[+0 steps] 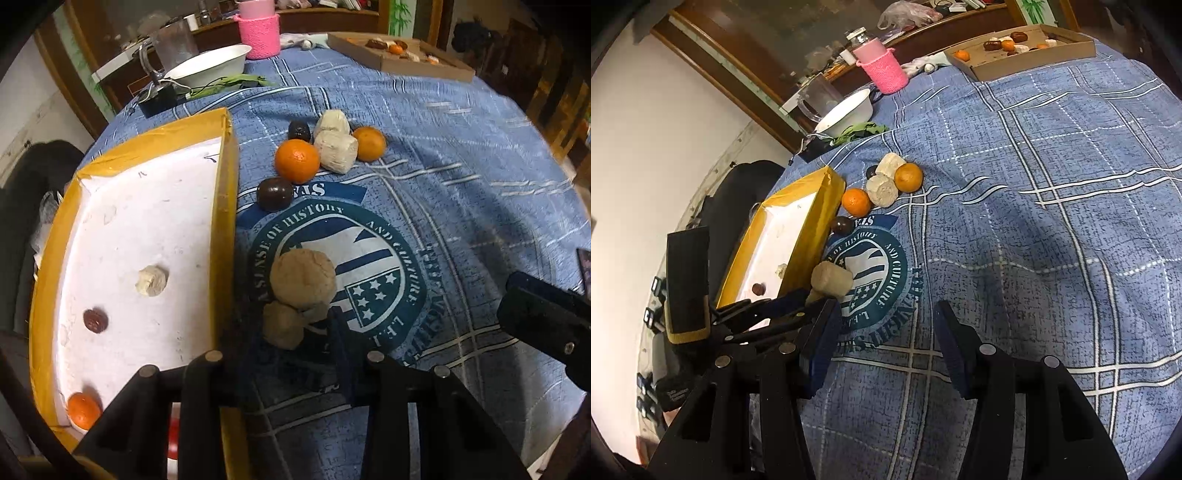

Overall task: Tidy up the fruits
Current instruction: 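Grasp a small beige piece with the left gripper while the right gripper grasps the large round beige piece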

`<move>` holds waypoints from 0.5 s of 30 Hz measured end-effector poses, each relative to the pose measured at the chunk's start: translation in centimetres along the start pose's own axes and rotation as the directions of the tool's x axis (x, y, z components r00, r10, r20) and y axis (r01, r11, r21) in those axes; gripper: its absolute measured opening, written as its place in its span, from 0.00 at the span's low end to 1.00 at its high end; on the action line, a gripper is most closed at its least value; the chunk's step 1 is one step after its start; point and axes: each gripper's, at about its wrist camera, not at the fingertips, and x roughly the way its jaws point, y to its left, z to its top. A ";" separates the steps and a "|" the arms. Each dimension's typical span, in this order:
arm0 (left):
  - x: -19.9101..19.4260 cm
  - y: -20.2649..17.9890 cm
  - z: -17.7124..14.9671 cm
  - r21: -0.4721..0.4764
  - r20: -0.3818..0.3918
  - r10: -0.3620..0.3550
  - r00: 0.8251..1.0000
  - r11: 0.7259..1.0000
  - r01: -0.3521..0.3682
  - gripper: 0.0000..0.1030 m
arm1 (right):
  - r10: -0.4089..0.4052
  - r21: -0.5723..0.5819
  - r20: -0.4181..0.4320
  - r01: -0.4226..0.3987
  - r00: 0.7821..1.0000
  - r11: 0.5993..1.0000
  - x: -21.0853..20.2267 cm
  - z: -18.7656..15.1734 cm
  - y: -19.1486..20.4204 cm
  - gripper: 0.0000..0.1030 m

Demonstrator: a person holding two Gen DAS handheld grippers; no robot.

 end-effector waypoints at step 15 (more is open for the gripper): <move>-3.9 3.6 -3.0 -0.117 0.082 -0.178 0.981 0.975 0.187 0.21 | 0.085 -0.076 -0.101 -0.093 0.991 0.993 5.1 1.4 3.8 0.49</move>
